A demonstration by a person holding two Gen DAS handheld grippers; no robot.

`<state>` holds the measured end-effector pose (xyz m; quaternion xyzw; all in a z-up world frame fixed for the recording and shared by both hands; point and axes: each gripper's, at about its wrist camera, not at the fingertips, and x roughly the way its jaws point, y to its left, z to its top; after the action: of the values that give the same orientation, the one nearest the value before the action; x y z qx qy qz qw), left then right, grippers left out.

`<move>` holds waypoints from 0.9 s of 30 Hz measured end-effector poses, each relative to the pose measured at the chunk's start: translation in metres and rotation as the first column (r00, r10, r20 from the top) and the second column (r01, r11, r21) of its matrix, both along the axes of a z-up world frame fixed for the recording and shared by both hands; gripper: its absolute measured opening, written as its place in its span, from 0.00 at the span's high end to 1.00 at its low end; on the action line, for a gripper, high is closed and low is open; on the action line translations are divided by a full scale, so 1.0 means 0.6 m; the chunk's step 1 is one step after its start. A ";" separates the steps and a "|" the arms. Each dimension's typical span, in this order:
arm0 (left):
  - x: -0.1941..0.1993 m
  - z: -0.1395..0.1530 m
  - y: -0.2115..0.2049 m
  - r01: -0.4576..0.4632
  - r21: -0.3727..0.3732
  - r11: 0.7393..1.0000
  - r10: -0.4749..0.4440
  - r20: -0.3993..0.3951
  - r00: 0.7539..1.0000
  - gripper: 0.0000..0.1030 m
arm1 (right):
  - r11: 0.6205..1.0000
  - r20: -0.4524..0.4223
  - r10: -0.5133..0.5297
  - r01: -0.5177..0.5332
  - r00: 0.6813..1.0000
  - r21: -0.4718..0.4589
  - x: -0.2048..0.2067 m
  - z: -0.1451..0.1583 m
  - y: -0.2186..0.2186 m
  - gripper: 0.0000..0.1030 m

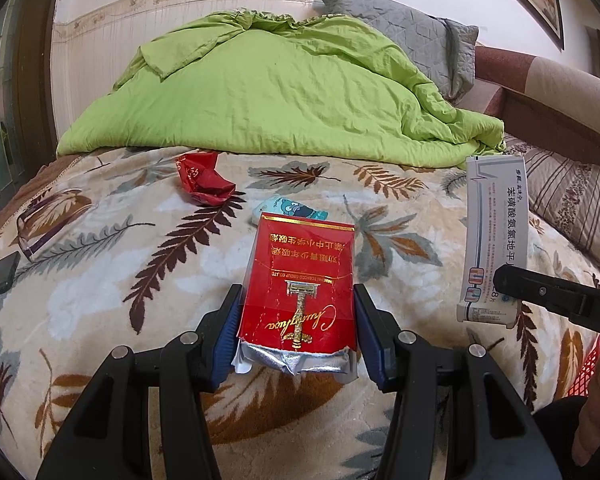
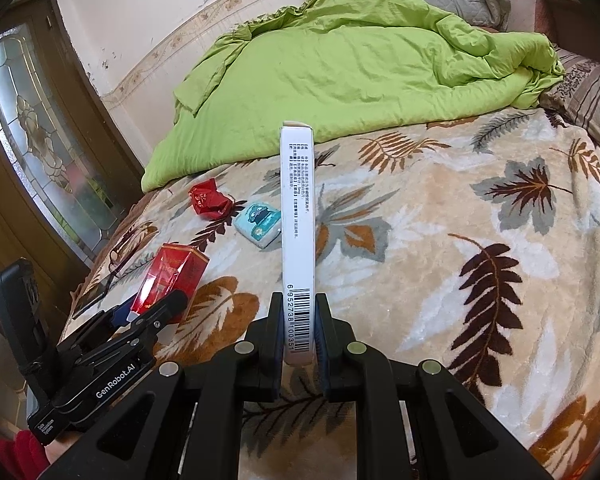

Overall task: Collect trash
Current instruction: 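Lift the red pack with the left tool while the right tool lifts the white box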

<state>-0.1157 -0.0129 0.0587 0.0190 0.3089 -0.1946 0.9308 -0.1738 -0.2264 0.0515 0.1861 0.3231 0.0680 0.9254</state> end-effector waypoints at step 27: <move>-0.005 -0.001 -0.009 0.015 0.032 0.999 -0.016 0.030 0.999 0.50 | 1.000 -0.004 0.007 -0.007 1.000 0.005 0.003 -0.003 0.002 0.86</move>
<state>-0.1186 -0.0185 0.0583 0.0390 0.2976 -0.1967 0.9334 -0.1717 -0.2250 0.0499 0.1874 0.3253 0.0716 0.9241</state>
